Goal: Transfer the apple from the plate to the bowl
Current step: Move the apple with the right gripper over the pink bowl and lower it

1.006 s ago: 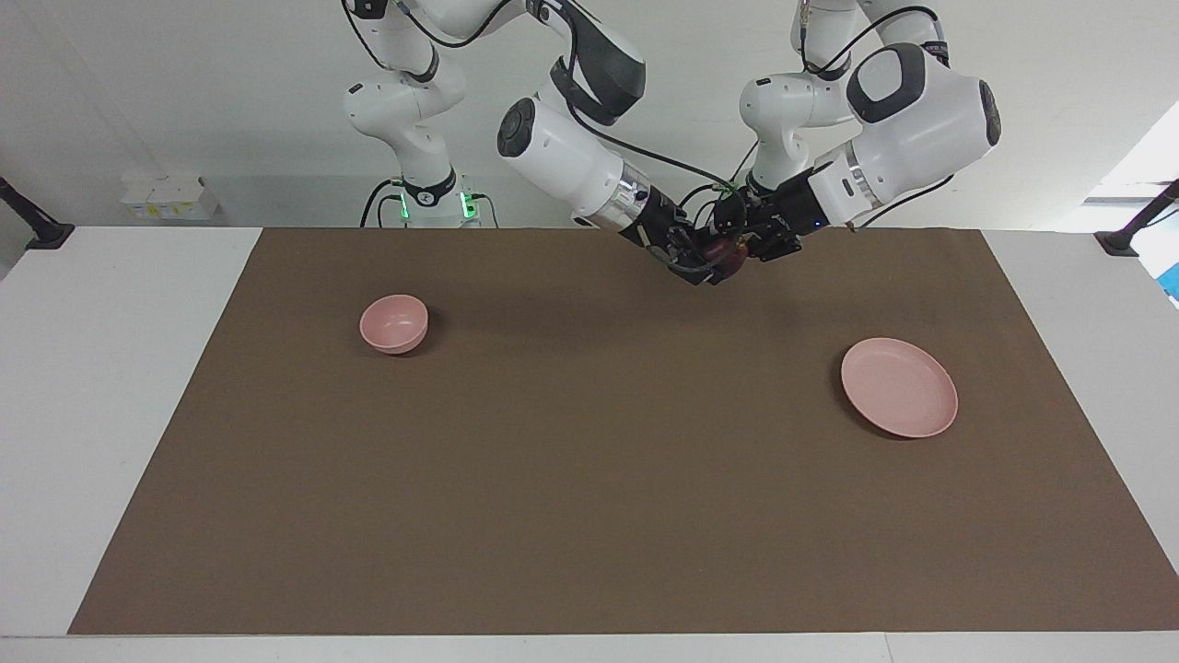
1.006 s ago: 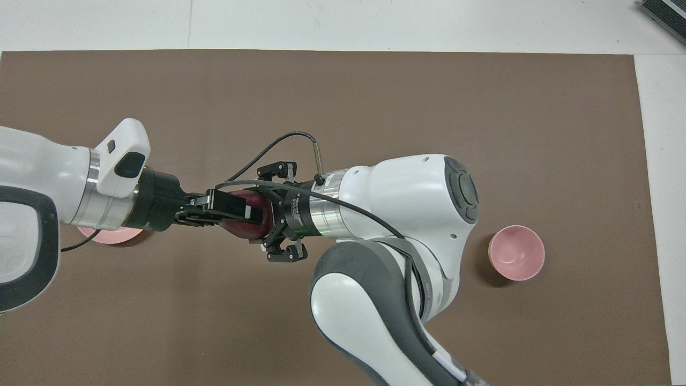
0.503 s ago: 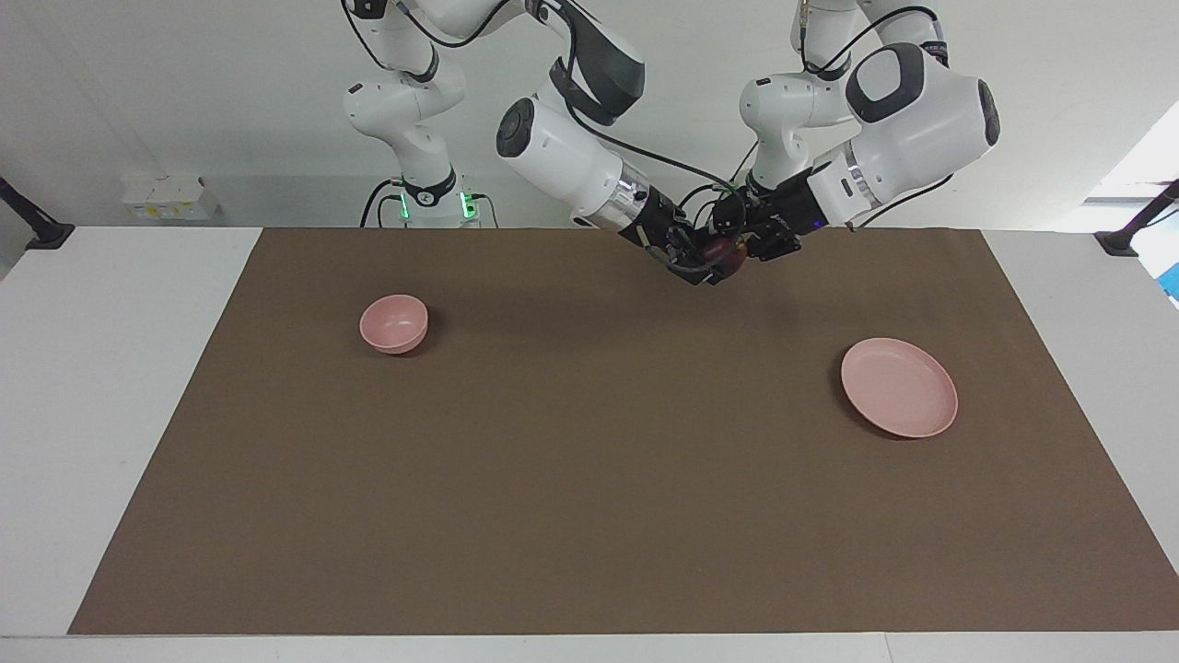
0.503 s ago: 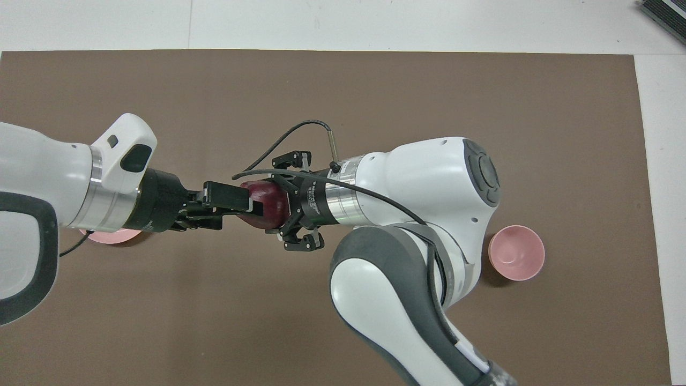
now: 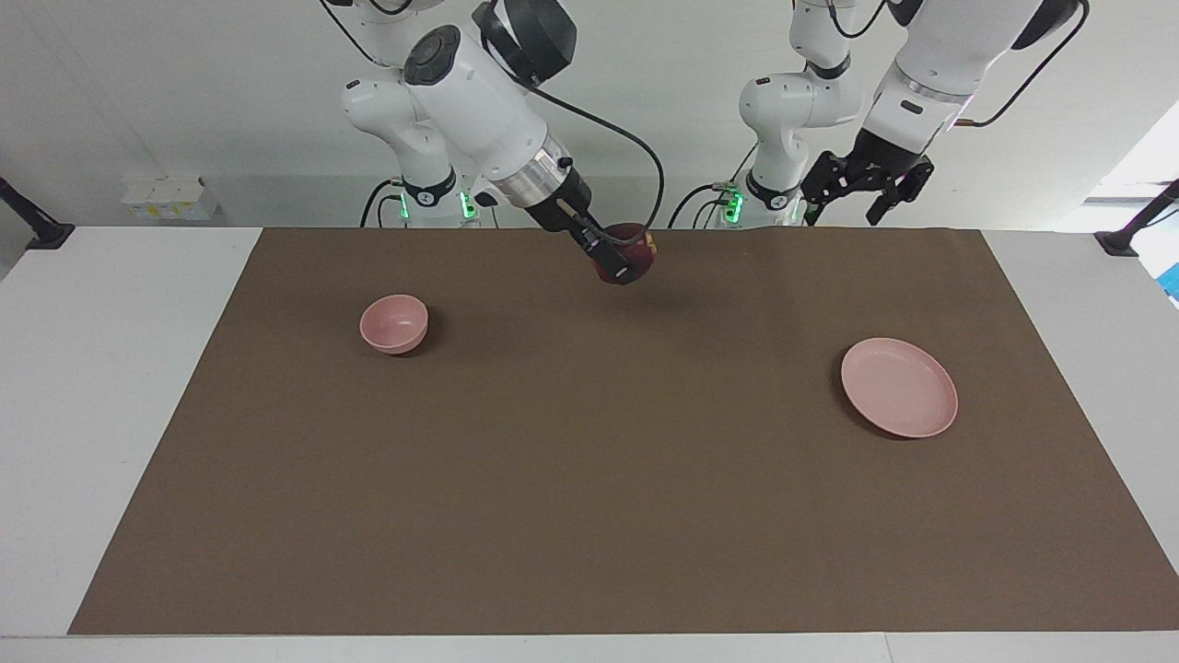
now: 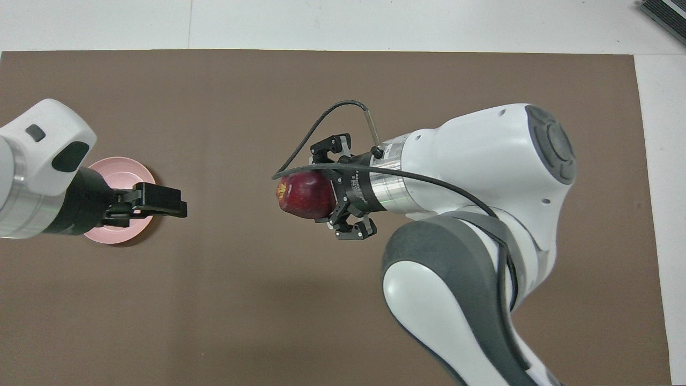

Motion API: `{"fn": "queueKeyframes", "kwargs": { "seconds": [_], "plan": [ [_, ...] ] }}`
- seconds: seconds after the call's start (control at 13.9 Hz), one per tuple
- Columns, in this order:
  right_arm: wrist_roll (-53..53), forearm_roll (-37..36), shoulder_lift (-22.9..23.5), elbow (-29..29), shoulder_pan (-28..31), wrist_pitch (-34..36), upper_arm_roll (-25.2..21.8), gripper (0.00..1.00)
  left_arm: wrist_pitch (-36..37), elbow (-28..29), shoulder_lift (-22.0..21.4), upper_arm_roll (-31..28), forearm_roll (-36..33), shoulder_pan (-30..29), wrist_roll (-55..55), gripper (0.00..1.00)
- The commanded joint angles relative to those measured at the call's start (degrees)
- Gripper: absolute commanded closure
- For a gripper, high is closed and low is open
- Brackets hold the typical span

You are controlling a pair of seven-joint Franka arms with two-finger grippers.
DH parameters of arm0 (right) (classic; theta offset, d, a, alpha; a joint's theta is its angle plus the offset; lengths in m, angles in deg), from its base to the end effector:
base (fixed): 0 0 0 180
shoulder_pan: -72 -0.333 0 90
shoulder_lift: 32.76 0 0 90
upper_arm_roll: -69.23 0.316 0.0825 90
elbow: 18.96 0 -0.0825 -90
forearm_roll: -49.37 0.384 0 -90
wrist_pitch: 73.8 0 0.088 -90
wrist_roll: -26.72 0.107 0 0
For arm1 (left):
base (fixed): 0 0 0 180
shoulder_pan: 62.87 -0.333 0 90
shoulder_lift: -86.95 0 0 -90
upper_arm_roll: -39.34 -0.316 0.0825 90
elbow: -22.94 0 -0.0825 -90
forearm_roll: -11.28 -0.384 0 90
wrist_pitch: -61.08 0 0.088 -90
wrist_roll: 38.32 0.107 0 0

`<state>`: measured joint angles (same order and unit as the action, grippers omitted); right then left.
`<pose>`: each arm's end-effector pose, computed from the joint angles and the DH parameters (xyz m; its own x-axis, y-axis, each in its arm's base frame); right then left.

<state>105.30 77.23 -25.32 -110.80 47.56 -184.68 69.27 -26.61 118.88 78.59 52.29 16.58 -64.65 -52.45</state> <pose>0.5546 0.2877 0.5759 0.4808 -0.7695 -0.4204 -0.8766 -0.4121 -0.2485 0.4919 -0.1168 0.6476 0.9986 0.0499 -0.0162 0.0507 -0.9971 0.0576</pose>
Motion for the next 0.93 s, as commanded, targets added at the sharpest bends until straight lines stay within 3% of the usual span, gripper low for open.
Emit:
{"fn": "queueKeyframes", "kwargs": {
  "seconds": [0.0, 0.57, 0.86],
  "plan": [
    [-8.9, -5.2, -1.2, 0.6, 2.6, 3.9, 0.3, 1.0, 4.0, -2.5, 1.0, -1.5, -5.2, -0.2, 7.2, 0.0],
    [-35.5, -12.8, -3.0, 0.2, 13.3, 16.0, 0.2, 1.0, 3.6, -1.4, 0.6, -2.2, -4.9, -4.2, 8.1, 0.0],
    [-49.3, -17.6, -6.9, -6.6, 16.7, 16.0, 0.1, 1.0, 3.1, -1.5, 0.8, -2.2, -4.9, -3.8, 8.0, 0.0]
  ]
}}
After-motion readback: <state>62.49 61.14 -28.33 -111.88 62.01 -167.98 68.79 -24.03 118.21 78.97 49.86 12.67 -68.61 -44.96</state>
